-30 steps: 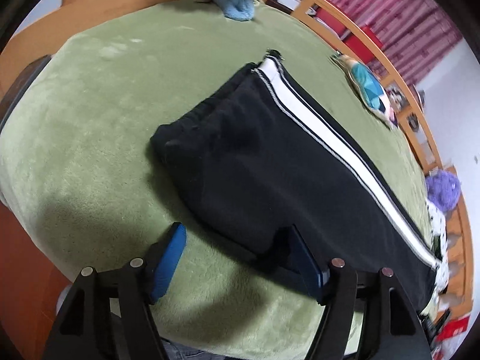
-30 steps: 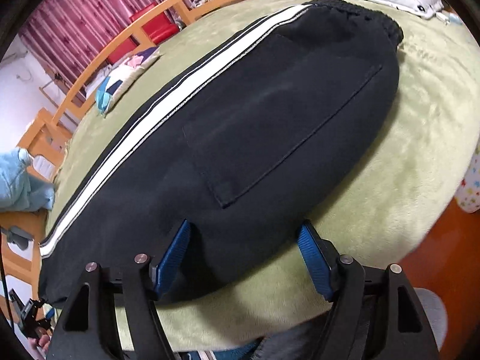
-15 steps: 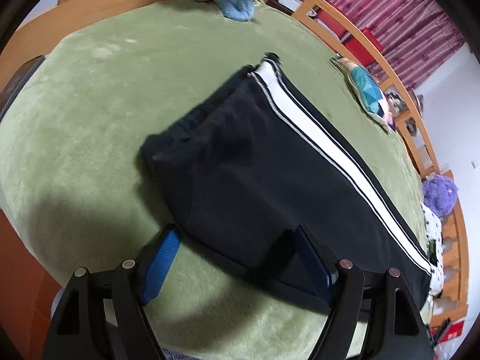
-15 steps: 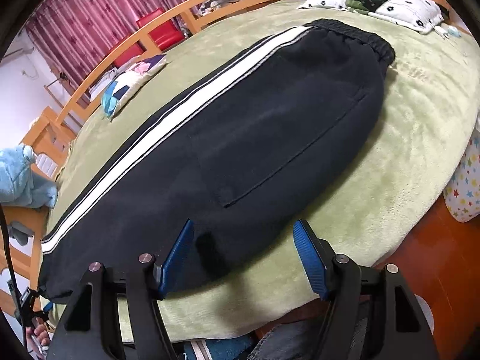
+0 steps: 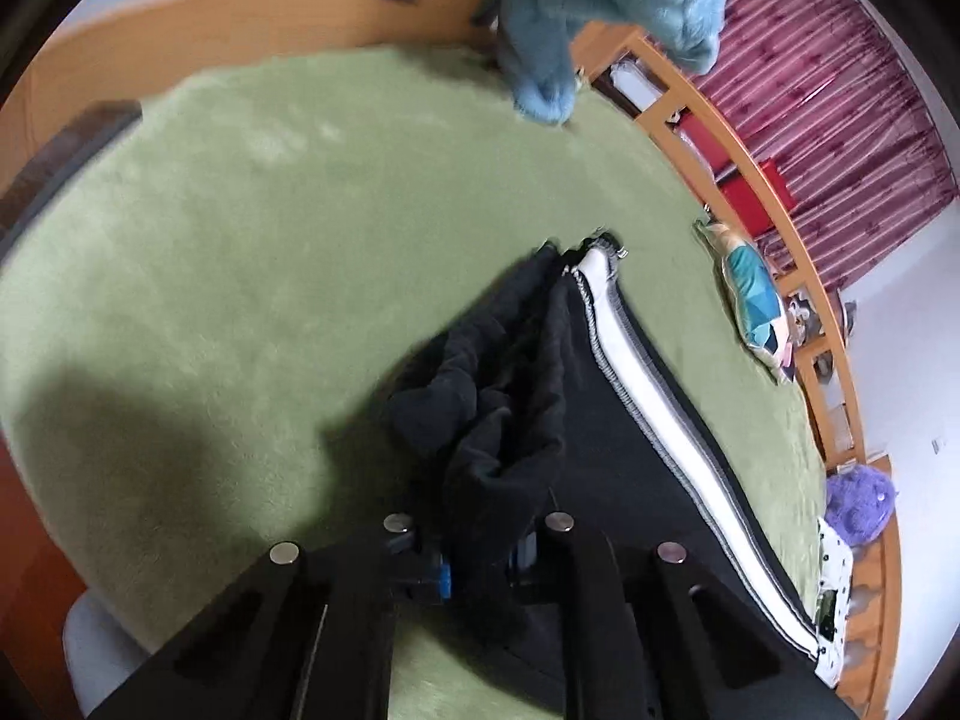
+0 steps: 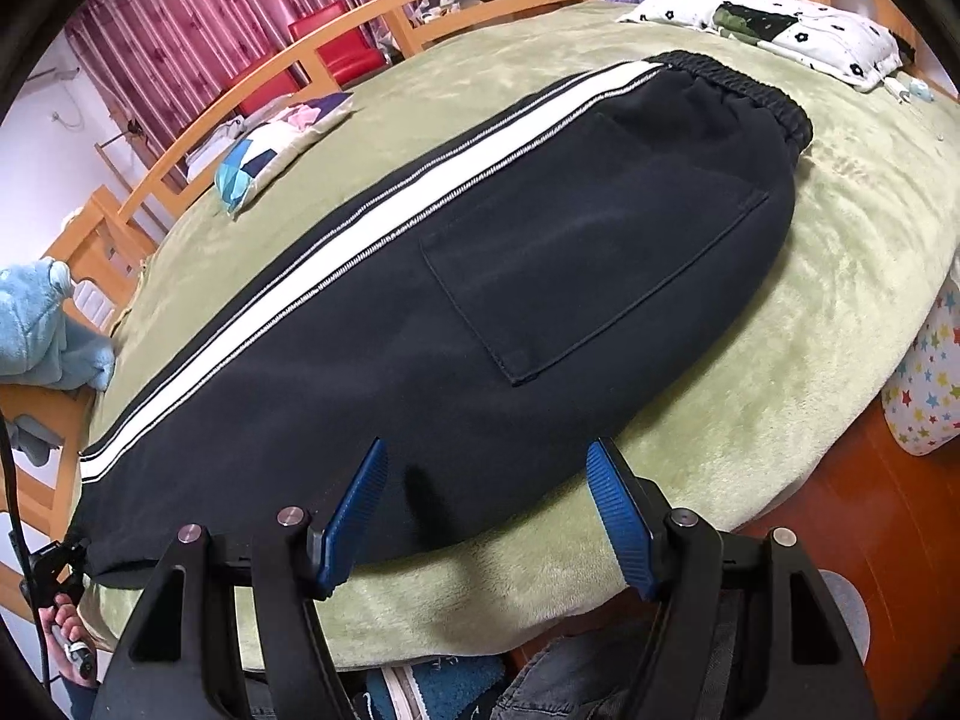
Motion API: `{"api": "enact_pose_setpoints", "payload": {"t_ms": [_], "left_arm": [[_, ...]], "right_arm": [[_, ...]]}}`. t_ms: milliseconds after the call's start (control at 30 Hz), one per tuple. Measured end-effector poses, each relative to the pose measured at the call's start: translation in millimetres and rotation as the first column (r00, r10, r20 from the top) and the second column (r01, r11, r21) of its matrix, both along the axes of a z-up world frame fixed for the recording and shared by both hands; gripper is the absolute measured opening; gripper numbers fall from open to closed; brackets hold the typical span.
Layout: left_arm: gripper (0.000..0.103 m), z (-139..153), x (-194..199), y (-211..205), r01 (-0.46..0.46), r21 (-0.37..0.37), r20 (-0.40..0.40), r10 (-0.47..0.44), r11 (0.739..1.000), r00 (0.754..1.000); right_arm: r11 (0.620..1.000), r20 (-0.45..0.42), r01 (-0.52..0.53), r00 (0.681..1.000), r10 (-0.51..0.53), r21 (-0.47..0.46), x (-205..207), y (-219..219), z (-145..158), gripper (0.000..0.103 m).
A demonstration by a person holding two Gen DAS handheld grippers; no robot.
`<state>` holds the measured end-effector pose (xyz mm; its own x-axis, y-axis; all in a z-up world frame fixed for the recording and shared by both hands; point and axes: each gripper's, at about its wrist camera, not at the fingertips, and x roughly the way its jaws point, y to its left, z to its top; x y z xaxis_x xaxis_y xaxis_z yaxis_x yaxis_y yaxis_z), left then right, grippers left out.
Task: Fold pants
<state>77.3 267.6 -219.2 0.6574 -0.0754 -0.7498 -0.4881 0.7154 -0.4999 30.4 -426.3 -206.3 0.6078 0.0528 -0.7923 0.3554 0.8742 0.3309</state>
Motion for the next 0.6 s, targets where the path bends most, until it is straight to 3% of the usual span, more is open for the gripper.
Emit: {"api": "enact_pose_setpoints", "payload": {"t_ms": [67, 100, 133, 267, 333, 433, 500, 600], "left_arm": [[0.011, 31, 10, -29, 0.043, 0.223, -0.047, -0.033, 0.974, 0.998], [0.011, 42, 12, -41, 0.064, 0.309, -0.065, -0.047, 0.949, 0.997], [0.011, 60, 17, -63, 0.088, 0.410, -0.070, -0.065, 0.908, 0.995], [0.011, 118, 31, -125, 0.198, 0.527, -0.055, -0.199, 0.827, 0.978], [0.011, 151, 33, -172, 0.260, 0.615, -0.057, -0.286, 0.744, 0.956], [0.011, 186, 32, -254, 0.362, 0.684, -0.056, -0.449, 0.633, 0.892], [0.011, 194, 31, -308, 0.453, 0.676, -0.073, -0.558, 0.582, 0.827], [0.011, 180, 33, -398, 0.613, 0.605, -0.108, -0.710, 0.509, 0.696]], "right_arm": [[1.000, 0.015, -0.003, 1.000, 0.003, 0.003, -2, -2, 5, 0.068], [1.000, 0.022, -0.005, 1.000, 0.005, 0.004, -2, -3, 7, 0.068], [1.000, 0.032, -0.009, 0.999, 0.009, 0.005, -2, -4, 10, 0.068], [0.999, 0.066, -0.041, 0.997, 0.040, 0.003, -1, -6, 21, 0.068], [0.998, 0.079, -0.061, 0.995, 0.062, -0.021, 1, -8, 26, 0.068], [0.996, 0.102, -0.079, 0.991, 0.082, -0.039, 4, -18, 33, 0.068], [0.997, 0.117, -0.073, 0.990, 0.077, -0.037, 5, -28, 36, 0.068], [0.999, 0.142, -0.050, 0.989, 0.050, -0.007, 0, -48, 40, 0.068]]}}
